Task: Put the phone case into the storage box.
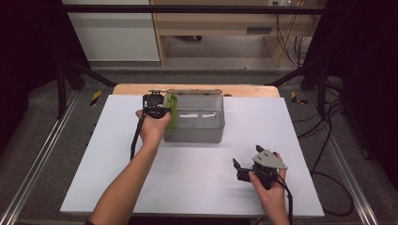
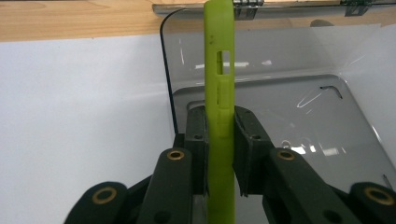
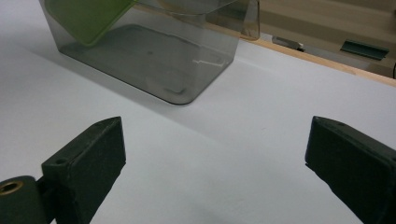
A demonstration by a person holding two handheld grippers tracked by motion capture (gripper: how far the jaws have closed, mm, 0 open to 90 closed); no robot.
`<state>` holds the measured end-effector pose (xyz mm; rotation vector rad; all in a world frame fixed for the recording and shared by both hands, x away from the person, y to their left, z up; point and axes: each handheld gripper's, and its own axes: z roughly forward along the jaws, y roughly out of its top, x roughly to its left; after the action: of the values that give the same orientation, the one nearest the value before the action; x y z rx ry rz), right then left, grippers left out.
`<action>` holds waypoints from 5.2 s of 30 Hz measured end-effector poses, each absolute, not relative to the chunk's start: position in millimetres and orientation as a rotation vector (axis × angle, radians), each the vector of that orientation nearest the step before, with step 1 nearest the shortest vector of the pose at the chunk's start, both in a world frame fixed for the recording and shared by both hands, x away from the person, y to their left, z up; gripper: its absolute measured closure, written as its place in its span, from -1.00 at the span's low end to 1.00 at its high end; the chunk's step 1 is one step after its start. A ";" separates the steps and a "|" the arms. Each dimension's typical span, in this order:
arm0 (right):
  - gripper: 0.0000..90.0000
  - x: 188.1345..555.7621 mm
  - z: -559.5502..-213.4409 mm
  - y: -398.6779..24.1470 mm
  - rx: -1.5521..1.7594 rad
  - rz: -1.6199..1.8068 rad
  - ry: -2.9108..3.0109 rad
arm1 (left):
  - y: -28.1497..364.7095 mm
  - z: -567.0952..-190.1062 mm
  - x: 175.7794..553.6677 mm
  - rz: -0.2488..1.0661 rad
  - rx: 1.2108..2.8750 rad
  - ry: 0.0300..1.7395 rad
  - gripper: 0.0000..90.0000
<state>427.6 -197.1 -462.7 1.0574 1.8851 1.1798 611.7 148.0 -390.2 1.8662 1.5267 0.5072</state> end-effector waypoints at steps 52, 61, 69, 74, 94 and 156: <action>-0.88 427.9 -463.5 -196.5 1.061 1.178 1.893 | 147.4 -395.4 617.7 0.416 1.827 1.582 0.72; -0.88 427.8 -463.4 -196.4 1.061 1.178 1.894 | 146.5 -391.7 614.6 0.458 1.824 1.523 0.57; -0.88 427.6 -463.4 -195.6 1.054 1.179 1.894 | 144.9 -380.4 604.5 0.583 1.841 1.324 0.24; -0.88 427.4 -463.1 -195.8 1.056 1.181 1.889 | 145.3 -376.0 601.0 0.632 1.832 1.252 -0.03; -0.89 427.2 -462.4 -196.5 1.058 1.193 1.887 | 145.3 -369.6 589.8 0.676 1.839 1.031 -0.86; -0.91 427.0 -462.6 -196.2 1.064 1.198 1.894 | 161.2 -363.7 565.8 0.685 1.750 0.901 -0.92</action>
<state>427.0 -196.2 -462.6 1.0639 1.8938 1.1979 565.8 161.2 -363.7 1.7505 0.9011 0.6852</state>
